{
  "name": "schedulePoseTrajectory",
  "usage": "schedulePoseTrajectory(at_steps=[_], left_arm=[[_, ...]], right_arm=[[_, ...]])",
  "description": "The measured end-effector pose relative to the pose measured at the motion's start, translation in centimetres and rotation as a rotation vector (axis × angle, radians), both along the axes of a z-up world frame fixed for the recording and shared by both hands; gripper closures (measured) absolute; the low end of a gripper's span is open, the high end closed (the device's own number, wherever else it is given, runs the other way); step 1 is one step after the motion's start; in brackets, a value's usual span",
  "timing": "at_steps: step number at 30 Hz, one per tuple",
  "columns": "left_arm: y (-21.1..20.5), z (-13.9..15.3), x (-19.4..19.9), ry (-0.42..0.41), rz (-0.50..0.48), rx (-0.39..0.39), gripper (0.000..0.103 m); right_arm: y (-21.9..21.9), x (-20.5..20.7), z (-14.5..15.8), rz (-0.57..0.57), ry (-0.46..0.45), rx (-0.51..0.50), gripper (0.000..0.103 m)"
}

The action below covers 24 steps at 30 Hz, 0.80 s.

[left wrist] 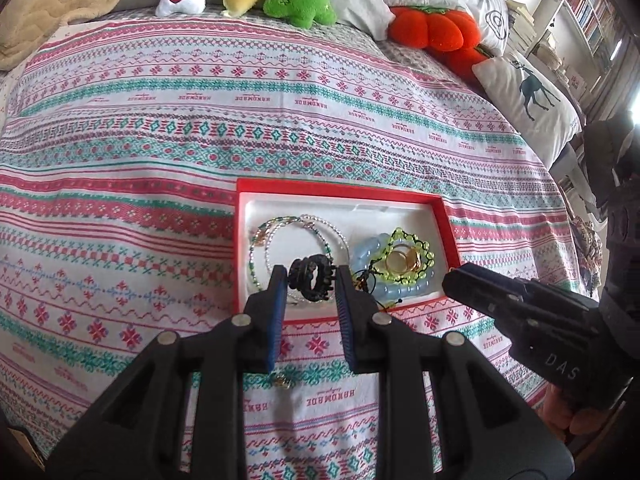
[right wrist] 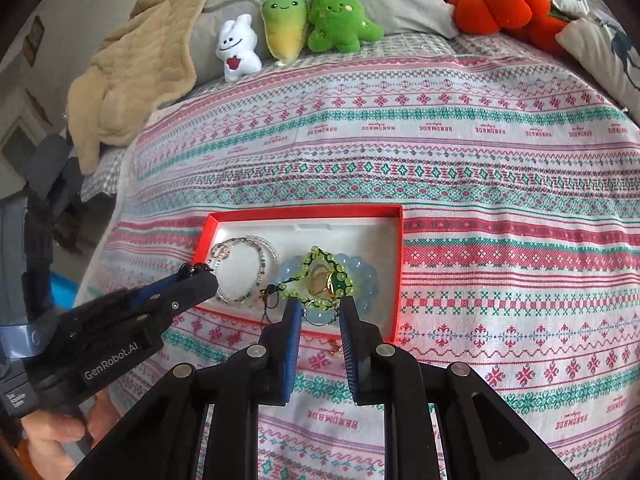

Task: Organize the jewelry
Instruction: 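Carry the clip and the ring over the red box with both tools, then open both tools to drop the clip and ring into the box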

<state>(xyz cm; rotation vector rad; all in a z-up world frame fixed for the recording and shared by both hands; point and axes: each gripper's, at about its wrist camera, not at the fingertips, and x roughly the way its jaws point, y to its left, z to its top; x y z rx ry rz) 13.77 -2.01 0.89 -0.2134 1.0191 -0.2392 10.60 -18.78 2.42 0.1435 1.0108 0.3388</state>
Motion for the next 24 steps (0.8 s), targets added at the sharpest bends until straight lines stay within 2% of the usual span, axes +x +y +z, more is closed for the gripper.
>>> schedulePoseTrajectory(at_steps=[6,10,12,14,15,24], left_arm=[[-0.7,0.1,0.2,-0.026,-0.013,0.02,0.077],[-0.7,0.2,0.2,-0.03,-0.008,0.033,0.067],[-0.6,0.4,0.1,-0.032,-0.005,0.038,0.064],[-0.6,0.6,-0.1,-0.033,-0.004,0.044,0.063],[-0.5,0.7,-0.2,-0.033,-0.003,0.049,0.062],[0.3,1.6,-2.0,-0.041,-0.011,0.116,0.038]], right_arm=[[-0.3,0.9,-0.4,0.008,0.012,0.019,0.083],[-0.7,1.2,-0.4,-0.005,0.031,0.037,0.08],[-0.8,1.2,-0.2,-0.006,0.032,0.042,0.073],[-1.0,1.0,0.0,-0.006,0.027,0.047,0.047],[-1.0,0.8,0.3,-0.008,0.017,0.049,0.045],[-1.4,-0.7,1.1,0.011,-0.002,0.011,0.044]])
